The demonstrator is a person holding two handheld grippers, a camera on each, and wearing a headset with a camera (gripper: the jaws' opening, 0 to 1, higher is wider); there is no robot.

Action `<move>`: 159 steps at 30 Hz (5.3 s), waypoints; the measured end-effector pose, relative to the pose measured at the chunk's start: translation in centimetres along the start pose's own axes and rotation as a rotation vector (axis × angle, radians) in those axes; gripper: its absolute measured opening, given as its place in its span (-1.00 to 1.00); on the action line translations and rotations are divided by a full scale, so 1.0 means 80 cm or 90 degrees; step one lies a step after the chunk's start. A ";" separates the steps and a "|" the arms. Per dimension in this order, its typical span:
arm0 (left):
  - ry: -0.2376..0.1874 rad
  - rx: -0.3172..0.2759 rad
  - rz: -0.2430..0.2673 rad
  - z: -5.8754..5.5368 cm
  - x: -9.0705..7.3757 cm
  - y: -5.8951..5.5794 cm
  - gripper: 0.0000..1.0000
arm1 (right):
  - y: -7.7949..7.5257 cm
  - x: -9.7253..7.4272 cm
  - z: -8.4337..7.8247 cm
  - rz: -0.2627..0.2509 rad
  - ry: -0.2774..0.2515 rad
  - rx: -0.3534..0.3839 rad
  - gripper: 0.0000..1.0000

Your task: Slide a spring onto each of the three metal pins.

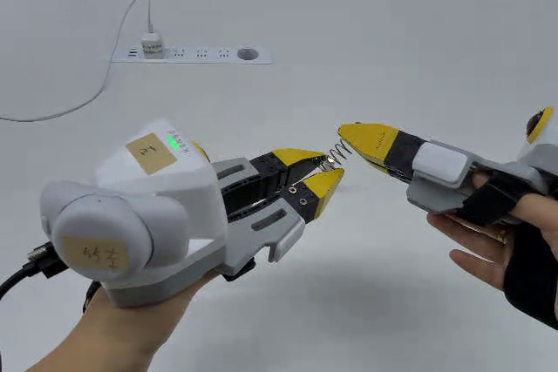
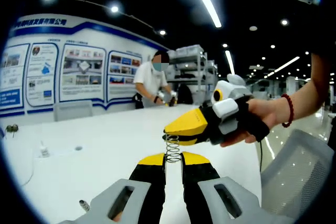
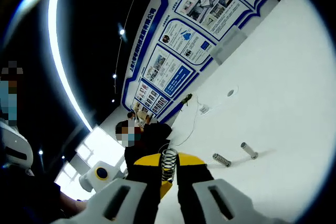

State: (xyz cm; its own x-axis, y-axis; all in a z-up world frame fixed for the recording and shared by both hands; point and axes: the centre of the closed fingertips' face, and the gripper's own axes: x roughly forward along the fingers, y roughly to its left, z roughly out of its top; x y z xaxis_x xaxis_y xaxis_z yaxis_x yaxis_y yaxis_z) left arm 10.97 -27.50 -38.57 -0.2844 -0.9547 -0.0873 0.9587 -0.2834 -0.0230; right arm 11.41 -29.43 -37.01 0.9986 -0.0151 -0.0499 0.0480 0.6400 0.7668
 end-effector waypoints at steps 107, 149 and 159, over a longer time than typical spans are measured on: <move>0.167 -0.066 0.212 -0.099 -0.105 0.083 0.68 | -0.170 0.061 -0.024 -0.248 0.131 -0.488 -0.76; 0.207 -0.057 0.227 -0.094 -0.121 0.100 0.70 | -0.123 0.016 -0.037 -0.234 0.169 -0.438 0.06; 0.217 -0.066 0.229 -0.091 -0.134 0.096 0.77 | -0.098 -0.003 -0.051 -0.218 0.190 -0.436 0.28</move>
State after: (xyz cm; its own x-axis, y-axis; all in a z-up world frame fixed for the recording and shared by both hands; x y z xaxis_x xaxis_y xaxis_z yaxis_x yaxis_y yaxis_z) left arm 21.38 -18.80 -45.03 0.0638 -0.9018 -0.4275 0.9960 0.0842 -0.0291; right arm 10.70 -31.35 -45.62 0.8792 -0.1516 -0.4518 0.2294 0.9656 0.1225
